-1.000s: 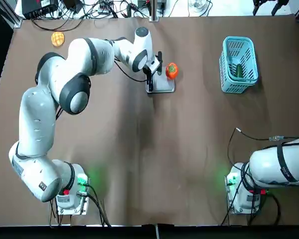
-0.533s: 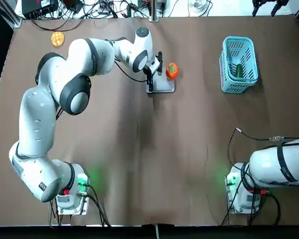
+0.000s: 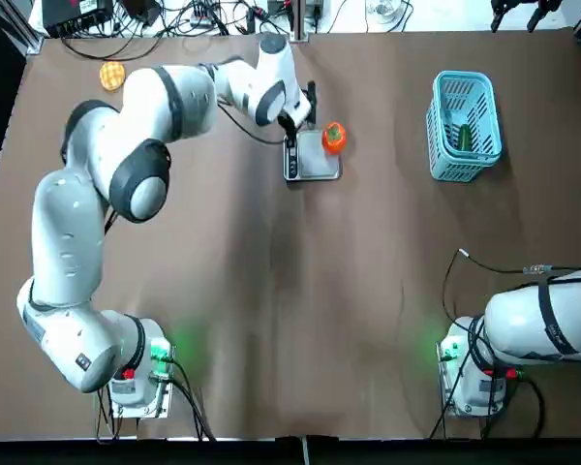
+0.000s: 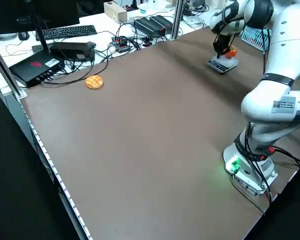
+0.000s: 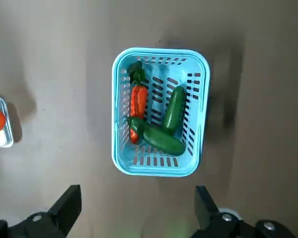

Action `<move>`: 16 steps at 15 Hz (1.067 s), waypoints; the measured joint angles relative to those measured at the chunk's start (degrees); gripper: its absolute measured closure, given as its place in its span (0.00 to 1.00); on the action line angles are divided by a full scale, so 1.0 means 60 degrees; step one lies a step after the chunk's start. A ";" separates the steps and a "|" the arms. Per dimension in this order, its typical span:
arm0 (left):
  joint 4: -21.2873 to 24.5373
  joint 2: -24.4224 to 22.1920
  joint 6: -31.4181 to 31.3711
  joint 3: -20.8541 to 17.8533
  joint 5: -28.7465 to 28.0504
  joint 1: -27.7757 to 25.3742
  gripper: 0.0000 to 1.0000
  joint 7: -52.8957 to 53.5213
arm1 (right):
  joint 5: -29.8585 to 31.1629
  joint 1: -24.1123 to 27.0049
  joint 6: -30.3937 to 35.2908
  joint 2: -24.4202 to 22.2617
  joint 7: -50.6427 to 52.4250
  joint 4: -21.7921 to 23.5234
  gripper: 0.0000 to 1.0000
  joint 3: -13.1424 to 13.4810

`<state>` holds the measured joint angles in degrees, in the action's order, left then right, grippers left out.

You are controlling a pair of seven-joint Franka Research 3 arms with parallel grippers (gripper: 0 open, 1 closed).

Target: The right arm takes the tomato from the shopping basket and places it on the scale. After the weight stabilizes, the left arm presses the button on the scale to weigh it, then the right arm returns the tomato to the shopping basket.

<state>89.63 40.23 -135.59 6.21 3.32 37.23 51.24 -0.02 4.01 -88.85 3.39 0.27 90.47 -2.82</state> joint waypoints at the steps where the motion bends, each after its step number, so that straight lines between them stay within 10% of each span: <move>1: -0.0057 -0.0258 0.0306 -0.0004 0.0000 -0.0092 0.98 0.0000 | 0.0000 0.0004 0.0000 0.0000 0.0000 -0.0001 0.00 0.0003; 16: -0.0056 -0.2996 0.2967 -0.0043 -0.0085 -0.3316 0.05 0.0522 | 0.0000 0.0008 0.0011 0.0000 -0.0001 -0.0011 0.00 -0.0001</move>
<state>89.29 22.25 -117.79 5.95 2.81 17.33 54.37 -0.02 4.05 -88.78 3.39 0.27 90.40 -2.83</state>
